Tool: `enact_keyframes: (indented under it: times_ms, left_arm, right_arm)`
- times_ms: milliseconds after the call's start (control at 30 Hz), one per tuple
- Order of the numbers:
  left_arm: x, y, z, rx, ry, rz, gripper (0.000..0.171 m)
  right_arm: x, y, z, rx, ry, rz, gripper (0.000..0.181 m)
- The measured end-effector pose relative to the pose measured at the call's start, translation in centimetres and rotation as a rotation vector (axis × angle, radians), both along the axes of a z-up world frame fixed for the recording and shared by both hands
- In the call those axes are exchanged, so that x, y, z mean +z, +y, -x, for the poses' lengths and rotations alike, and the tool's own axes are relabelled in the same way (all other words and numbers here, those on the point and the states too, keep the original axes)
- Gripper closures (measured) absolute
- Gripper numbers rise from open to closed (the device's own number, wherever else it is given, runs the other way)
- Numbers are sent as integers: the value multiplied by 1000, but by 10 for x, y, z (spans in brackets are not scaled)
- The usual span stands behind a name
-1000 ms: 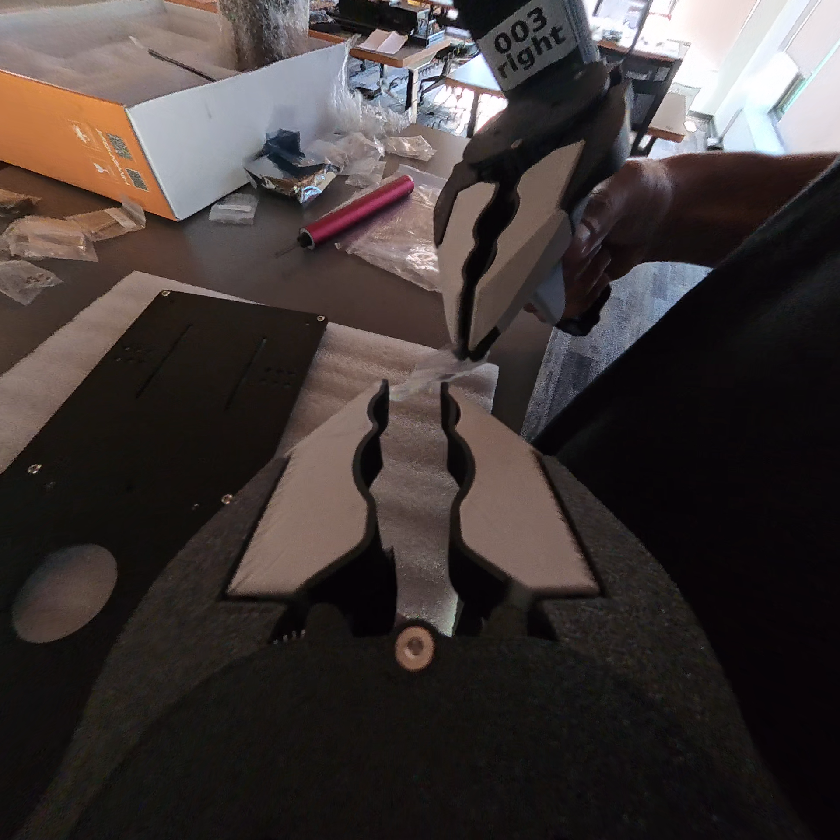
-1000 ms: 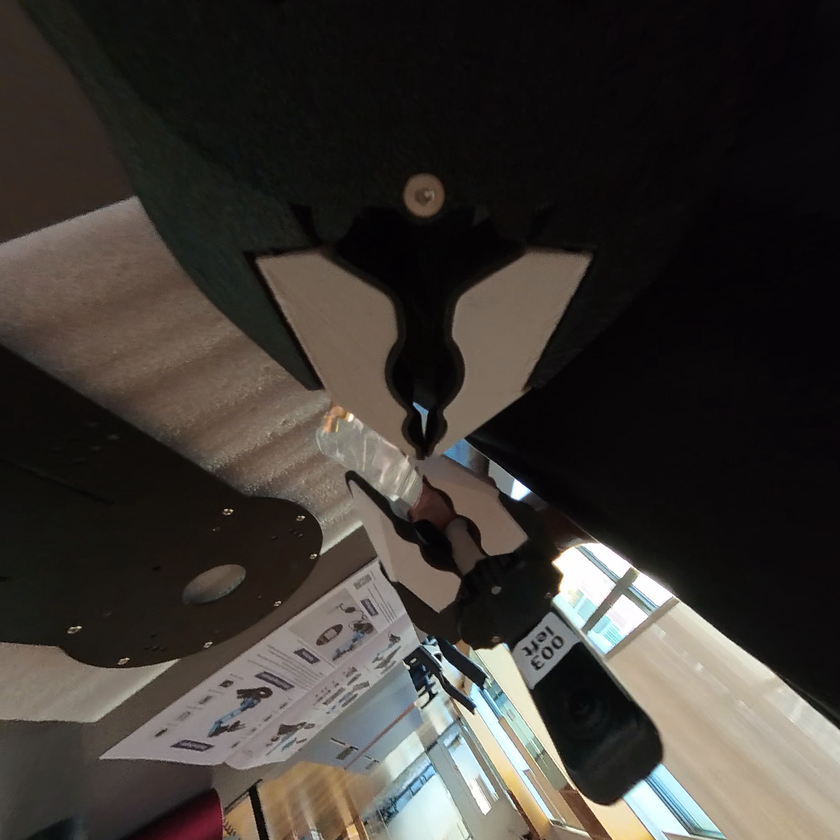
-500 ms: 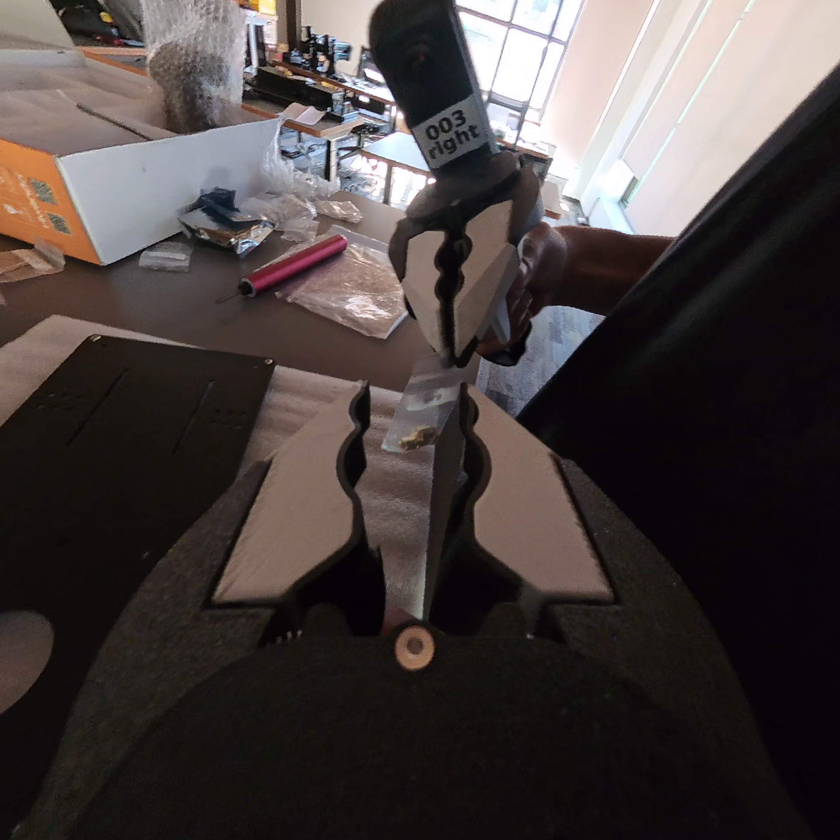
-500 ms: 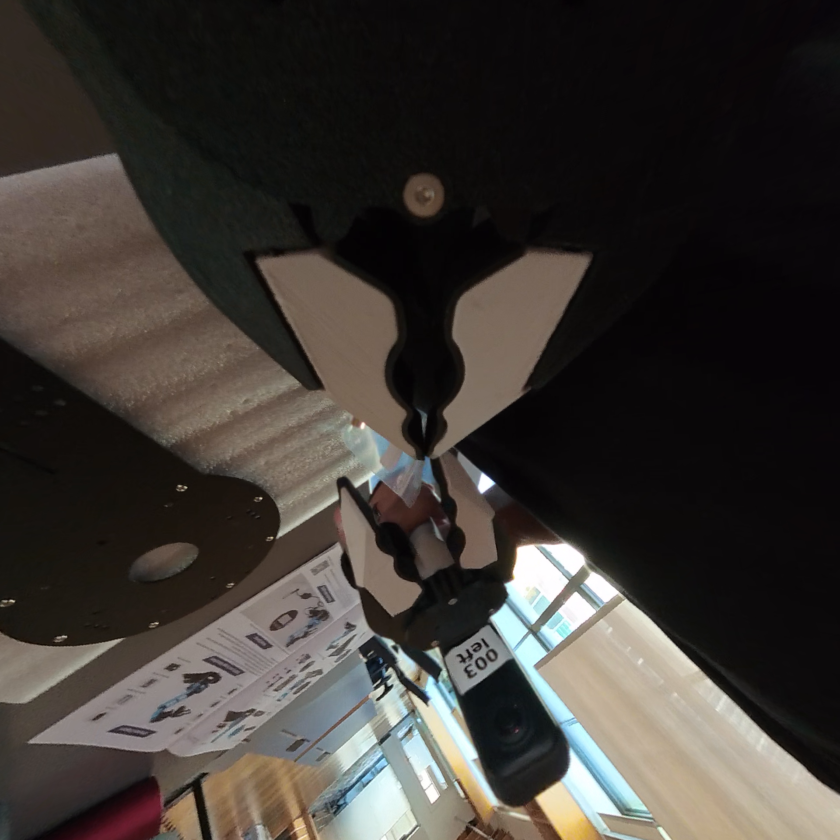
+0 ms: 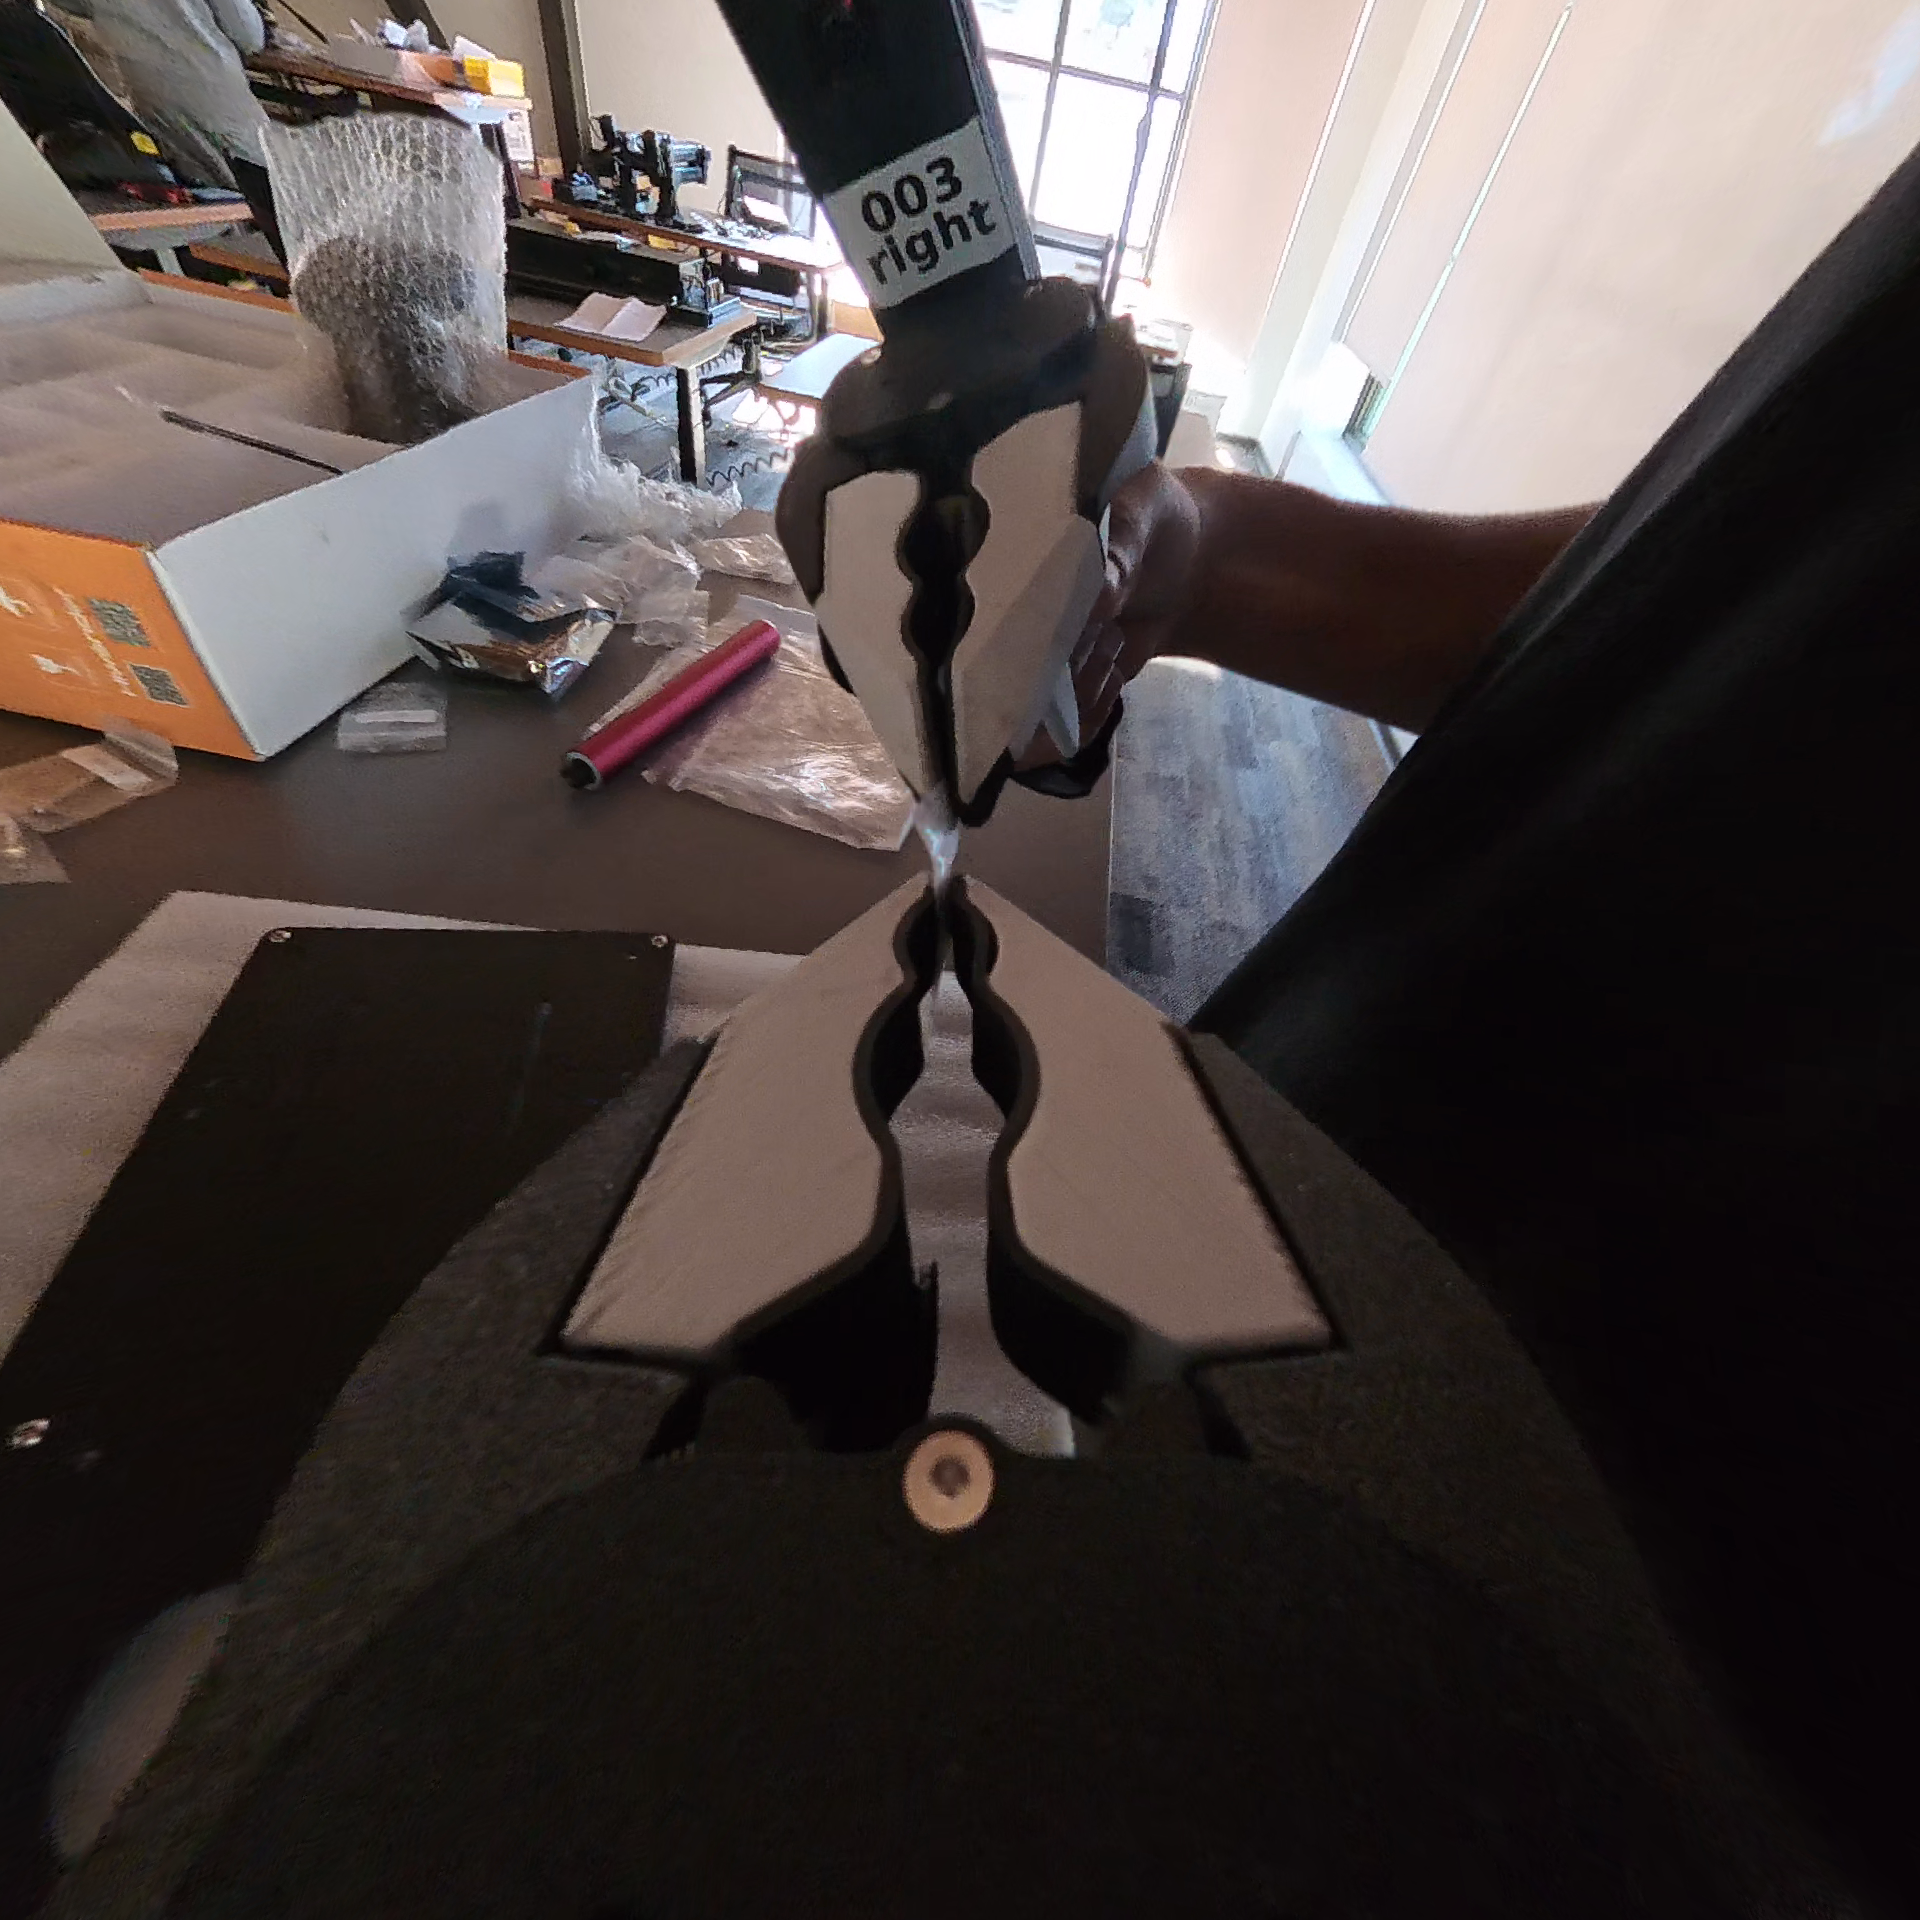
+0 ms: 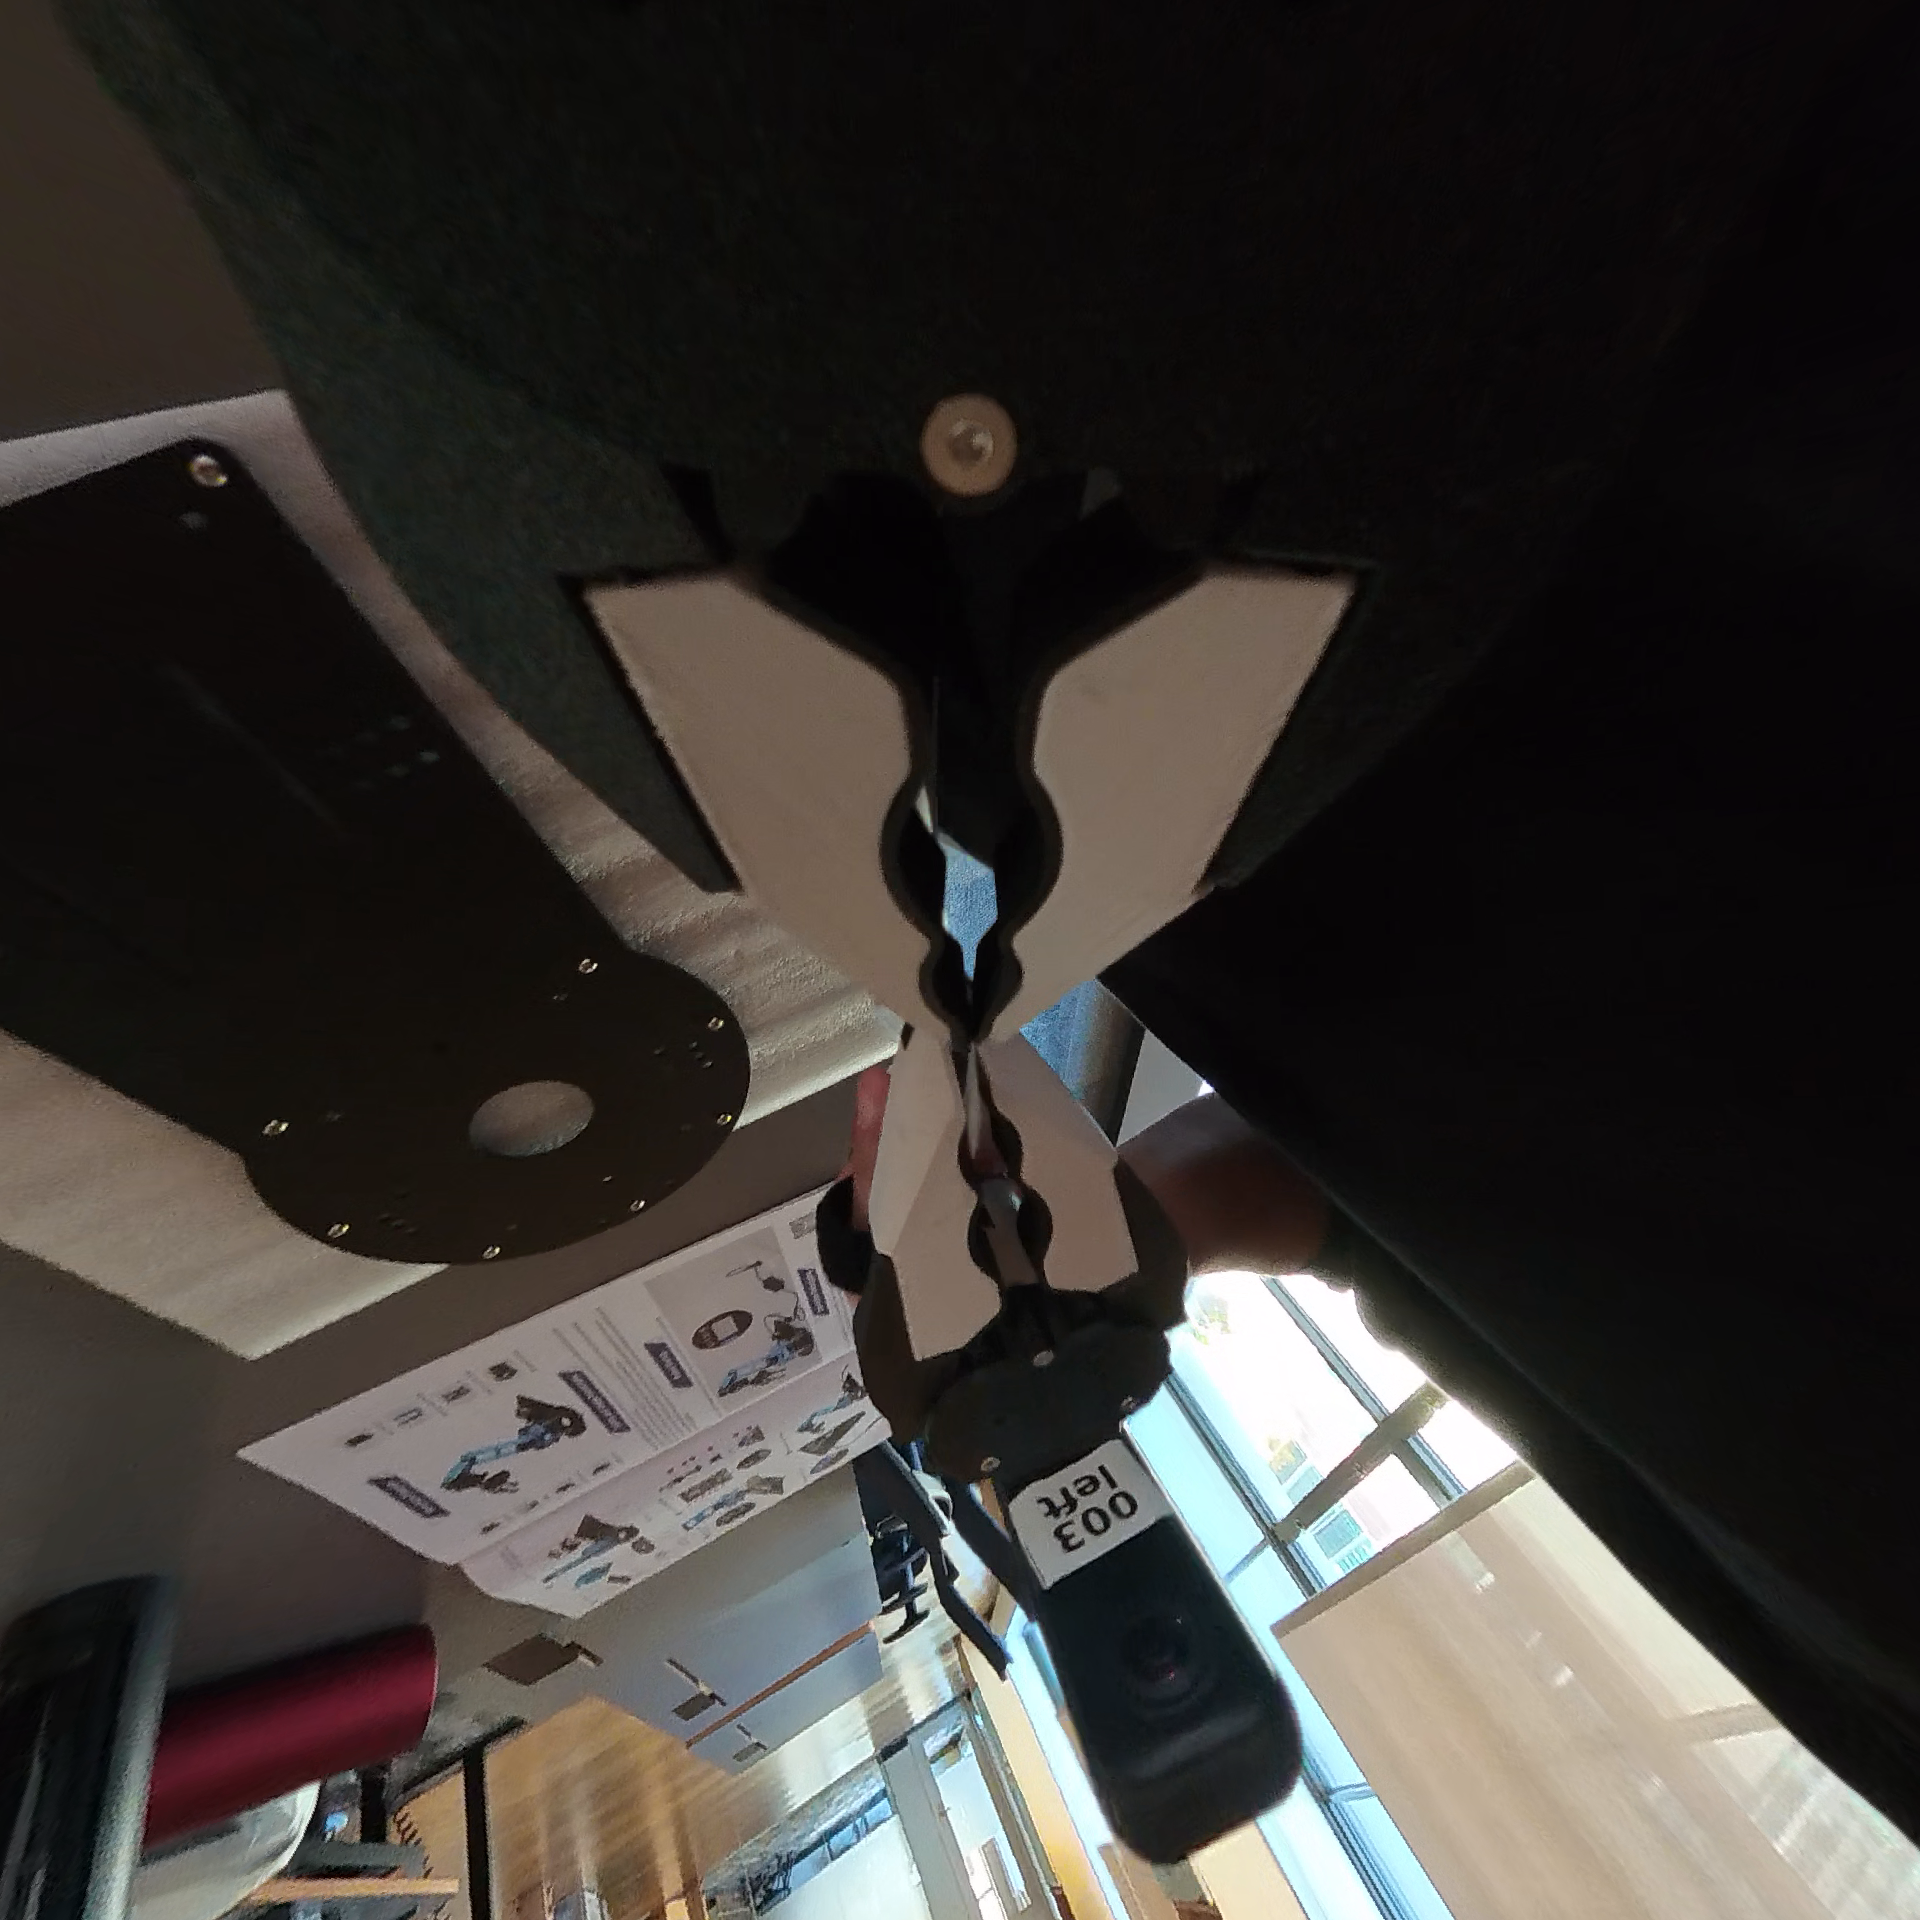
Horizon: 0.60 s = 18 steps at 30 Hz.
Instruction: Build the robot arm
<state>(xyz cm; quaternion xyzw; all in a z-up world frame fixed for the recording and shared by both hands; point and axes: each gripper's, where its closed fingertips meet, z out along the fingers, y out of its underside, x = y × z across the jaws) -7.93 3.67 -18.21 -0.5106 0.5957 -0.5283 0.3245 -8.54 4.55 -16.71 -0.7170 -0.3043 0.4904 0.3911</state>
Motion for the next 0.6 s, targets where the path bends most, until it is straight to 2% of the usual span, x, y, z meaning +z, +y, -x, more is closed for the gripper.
enact_keyframes:
  times_ms: [167, 333, 600]
  left_arm:
    - [14, 10, 0, 18, -42, -1, 171]
    - [28, 17, 6, 36, -79, -88, 171]
    - [30, 19, 8, 34, -57, -149, 171]
  right_arm:
    - [17, 13, -3, -31, 28, -49, 179]
    - [37, 32, -13, -97, 22, -89, 152]
    - [41, 41, 1, -69, -34, -129, 149]
